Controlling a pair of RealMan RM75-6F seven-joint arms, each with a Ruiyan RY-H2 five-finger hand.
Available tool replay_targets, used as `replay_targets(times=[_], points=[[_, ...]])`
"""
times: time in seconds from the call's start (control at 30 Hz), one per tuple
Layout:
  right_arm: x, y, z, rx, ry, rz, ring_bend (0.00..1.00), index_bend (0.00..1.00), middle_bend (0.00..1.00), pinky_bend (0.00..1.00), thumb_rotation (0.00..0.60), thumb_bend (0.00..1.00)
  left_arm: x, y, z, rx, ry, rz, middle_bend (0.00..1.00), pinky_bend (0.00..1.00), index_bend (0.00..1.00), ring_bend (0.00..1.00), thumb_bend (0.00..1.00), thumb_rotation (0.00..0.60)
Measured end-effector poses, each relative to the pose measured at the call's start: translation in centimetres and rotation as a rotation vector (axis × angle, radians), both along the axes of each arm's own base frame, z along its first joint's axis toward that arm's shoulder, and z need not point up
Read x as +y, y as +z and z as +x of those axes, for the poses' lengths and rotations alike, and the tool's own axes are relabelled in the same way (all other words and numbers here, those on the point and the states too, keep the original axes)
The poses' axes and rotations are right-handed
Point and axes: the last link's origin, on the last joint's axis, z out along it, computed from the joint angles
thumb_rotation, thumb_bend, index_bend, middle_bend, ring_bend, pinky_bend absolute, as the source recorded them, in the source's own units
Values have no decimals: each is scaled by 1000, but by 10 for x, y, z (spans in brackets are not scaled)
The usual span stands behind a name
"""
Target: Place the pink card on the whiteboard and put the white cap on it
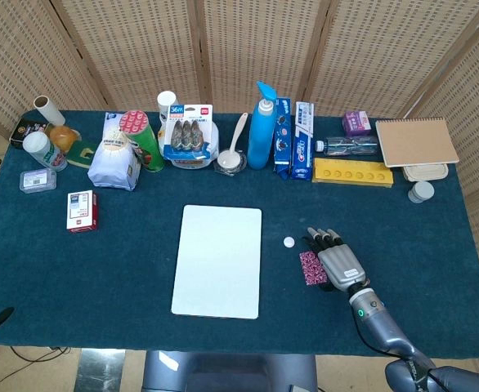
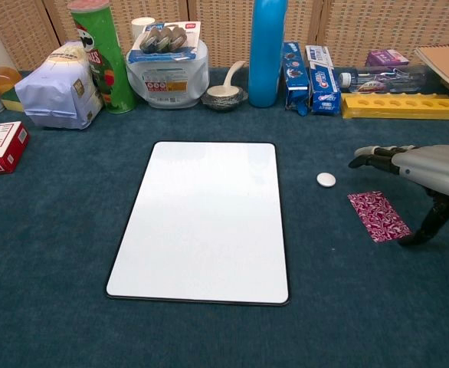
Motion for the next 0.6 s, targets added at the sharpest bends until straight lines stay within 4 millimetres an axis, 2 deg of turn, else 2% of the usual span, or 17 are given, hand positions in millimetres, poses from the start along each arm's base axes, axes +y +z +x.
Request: replay_targets(times=[0.6], points=[[-4,-4,9,21,-7,32,0,200,0,0,600,14,0,1,-1,-2,0,2,0,50,0,0,44,600]])
